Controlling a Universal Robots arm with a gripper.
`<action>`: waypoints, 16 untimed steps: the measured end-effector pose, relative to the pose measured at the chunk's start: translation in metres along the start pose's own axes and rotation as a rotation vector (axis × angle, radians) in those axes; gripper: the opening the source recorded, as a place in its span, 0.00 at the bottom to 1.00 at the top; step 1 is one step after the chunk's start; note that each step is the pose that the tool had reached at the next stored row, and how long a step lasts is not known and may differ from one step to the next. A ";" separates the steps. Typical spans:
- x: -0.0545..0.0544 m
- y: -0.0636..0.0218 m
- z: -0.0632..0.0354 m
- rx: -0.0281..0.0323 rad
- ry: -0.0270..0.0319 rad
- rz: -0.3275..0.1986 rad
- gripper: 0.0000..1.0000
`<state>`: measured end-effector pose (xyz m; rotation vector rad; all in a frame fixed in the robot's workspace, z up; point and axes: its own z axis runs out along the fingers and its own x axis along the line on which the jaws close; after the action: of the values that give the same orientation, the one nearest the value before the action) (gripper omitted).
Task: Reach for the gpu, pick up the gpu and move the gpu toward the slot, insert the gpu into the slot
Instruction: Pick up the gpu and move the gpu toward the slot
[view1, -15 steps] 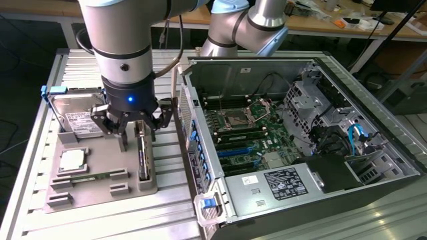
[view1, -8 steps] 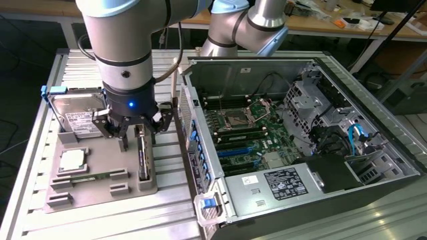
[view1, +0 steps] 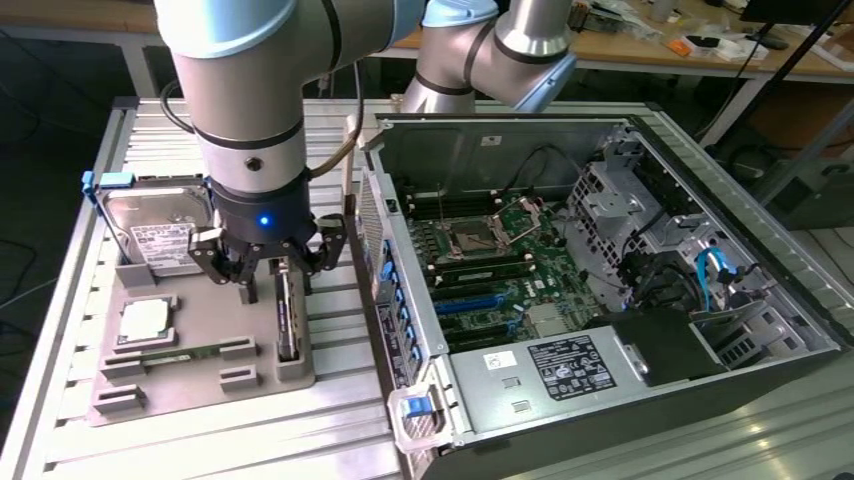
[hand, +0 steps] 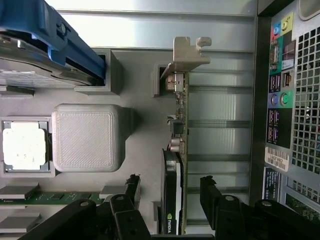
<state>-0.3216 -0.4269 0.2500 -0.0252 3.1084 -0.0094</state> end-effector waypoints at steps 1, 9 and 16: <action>0.000 0.0000 0.0000 -0.0001 0.0000 0.000 0.60; 0.000 0.0000 0.0001 -0.0002 -0.0001 0.000 0.45; 0.000 0.0000 0.0001 -0.0001 -0.0001 0.000 0.36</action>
<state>-0.3216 -0.4269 0.2499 -0.0252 3.1083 -0.0091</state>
